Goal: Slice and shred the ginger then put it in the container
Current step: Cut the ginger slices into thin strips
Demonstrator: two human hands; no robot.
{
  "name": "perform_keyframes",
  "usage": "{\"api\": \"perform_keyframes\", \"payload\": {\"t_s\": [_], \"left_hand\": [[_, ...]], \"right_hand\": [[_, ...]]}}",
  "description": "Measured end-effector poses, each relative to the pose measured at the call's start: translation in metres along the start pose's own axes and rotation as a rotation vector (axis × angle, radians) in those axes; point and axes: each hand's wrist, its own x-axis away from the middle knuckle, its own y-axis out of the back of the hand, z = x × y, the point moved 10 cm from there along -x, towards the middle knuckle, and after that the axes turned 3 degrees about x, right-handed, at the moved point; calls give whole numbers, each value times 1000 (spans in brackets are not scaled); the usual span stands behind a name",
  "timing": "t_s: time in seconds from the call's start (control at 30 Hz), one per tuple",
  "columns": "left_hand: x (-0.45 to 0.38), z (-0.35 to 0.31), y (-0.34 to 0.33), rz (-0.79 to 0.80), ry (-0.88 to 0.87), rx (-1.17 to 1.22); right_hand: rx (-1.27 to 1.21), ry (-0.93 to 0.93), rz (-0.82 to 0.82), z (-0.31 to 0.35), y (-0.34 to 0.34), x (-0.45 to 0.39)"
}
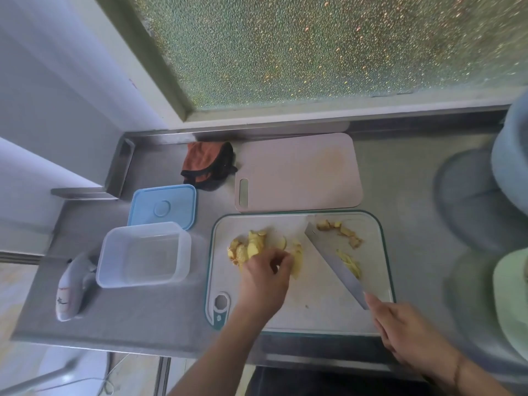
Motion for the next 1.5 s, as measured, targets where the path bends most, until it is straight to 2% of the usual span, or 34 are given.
{"api": "perform_keyframes", "payload": {"t_s": [0.07,0.2,0.43,0.53,0.63,0.9,1.1,1.23,1.37,1.43,1.5], "left_hand": [[12,11,-18,58,72,5],[18,23,-31,45,78,-44],[17,13,-24,-62,-173,-172],[19,12,-33,-22,-277,-220],[23,13,-43,23,-323,-231],[19,-1,-41,-65,-442,-227],[13,-3,-26,-150,-472,-225],[-15,-12,-2,-274,-433,-518],[-35,-7,-1,-222,-312,-679],[-36,-8,0,-220,-349,-616],[-37,-5,20,-299,-396,-440]], "right_hand": [[-5,-4,10,-1,-1,0],[7,-4,23,2,-2,1],[12,-5,43,5,-4,2],[20,5,47,5,-4,3],[10,2,53,4,-5,4],[12,4,67,6,-5,4],[26,16,62,7,-4,4],[37,17,70,9,-5,5],[24,12,82,7,-5,6],[20,12,82,7,-4,6],[28,14,75,8,-3,4]]}}
